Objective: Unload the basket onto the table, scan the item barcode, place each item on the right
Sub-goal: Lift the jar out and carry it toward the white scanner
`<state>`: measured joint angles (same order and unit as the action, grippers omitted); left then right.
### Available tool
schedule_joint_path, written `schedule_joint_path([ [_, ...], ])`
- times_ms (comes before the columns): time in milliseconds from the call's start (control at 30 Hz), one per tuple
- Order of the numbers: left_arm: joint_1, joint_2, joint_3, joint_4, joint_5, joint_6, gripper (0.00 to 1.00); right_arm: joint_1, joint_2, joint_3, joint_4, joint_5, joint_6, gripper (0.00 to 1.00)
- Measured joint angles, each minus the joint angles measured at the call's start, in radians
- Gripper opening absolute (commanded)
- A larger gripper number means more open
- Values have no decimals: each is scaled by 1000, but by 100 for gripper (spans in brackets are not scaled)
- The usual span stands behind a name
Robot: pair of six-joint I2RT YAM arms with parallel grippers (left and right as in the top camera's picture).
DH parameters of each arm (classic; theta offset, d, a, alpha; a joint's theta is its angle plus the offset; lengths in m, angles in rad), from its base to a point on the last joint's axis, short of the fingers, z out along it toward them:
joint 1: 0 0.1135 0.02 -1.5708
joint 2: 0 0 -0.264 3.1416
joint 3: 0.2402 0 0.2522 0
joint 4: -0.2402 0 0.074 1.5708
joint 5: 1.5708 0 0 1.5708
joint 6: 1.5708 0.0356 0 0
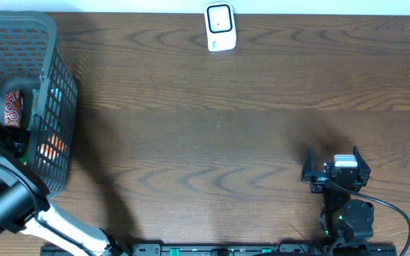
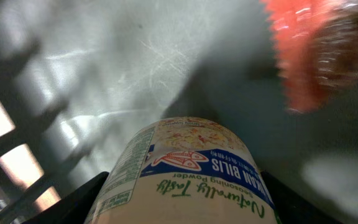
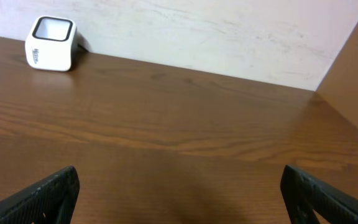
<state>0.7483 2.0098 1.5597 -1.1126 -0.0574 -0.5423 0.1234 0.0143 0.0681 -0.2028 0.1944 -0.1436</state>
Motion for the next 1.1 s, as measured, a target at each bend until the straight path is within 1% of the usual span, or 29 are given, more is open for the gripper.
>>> schedule_joint_path([
  [100, 0, -73, 52, -18, 3, 0, 66, 0, 0, 0, 0, 0, 0, 99],
  [267, 0, -294, 188, -10, 37, 0, 66, 0, 0, 0, 0, 0, 0, 99],
  [433, -13, -556, 254, 17, 164, -22, 66, 0, 0, 0, 0, 0, 0, 99],
  [533, -77, -669, 257, 44, 249, -58, 66, 0, 0, 0, -1, 0, 0, 99],
  [633, -235, -736, 257, 91, 319, -92, 66, 0, 0, 0, 0, 0, 0, 99],
  [767, -522, -737, 257, 115, 350, -117, 66, 0, 0, 0, -1, -1, 0, 99],
  [933, -837, -633, 252, 97, 292, -121, 66, 0, 0, 0, 0, 0, 0, 99],
  [1000, -930, -569, 248, 77, 248, -121, 66, 0, 0, 0, 0, 0, 0, 99],
  [1100, -1028, -460, 244, 40, 204, -121, 66, 0, 0, 0, 0, 0, 0, 99],
])
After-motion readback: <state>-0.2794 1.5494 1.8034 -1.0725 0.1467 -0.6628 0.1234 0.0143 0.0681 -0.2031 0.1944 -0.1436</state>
